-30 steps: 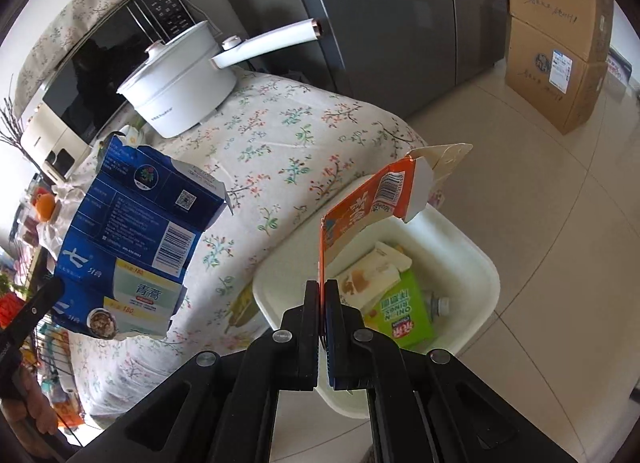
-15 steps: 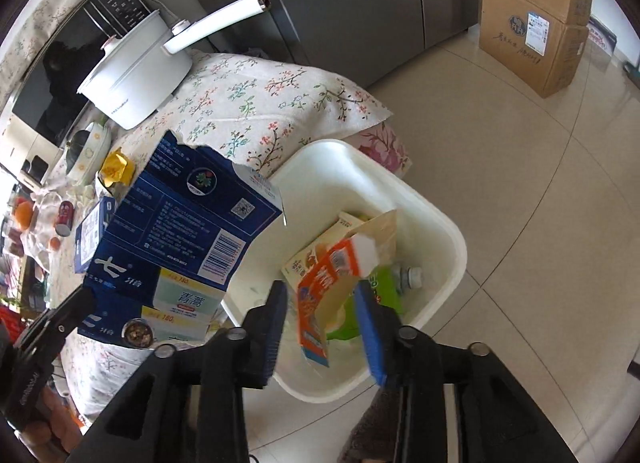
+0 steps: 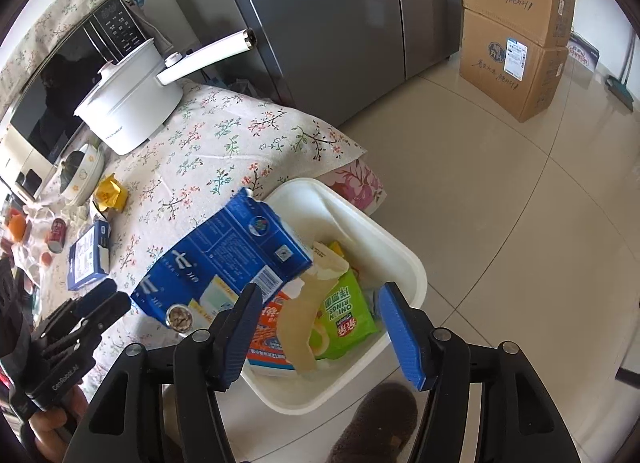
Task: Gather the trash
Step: 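Carry both cartons over the white bin and open both tools to drop them, then move both tools back over the table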
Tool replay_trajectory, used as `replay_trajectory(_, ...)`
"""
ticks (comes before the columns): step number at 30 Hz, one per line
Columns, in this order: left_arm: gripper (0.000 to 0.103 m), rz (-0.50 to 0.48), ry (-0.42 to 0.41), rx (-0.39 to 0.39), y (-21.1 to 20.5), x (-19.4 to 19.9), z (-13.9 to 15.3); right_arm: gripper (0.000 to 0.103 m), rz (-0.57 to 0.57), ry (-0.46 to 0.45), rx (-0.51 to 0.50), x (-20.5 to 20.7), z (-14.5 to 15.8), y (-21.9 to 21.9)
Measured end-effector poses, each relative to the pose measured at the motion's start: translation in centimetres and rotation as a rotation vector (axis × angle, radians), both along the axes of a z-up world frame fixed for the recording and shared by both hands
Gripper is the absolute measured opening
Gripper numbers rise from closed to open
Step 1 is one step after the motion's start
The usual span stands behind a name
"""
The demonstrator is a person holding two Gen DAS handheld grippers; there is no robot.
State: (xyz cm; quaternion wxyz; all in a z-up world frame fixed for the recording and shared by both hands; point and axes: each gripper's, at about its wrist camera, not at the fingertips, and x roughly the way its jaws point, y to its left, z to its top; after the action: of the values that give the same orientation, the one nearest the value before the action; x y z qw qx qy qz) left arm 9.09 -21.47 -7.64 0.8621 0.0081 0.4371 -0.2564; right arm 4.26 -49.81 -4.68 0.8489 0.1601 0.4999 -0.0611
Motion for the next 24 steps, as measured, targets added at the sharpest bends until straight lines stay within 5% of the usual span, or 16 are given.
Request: replay_trajectory(24,0.09,0.289,-0.077,0.129,13.5,1.5,3.2,0.073,0.128,-0.074,-0.057,3.8,2.5,8.6)
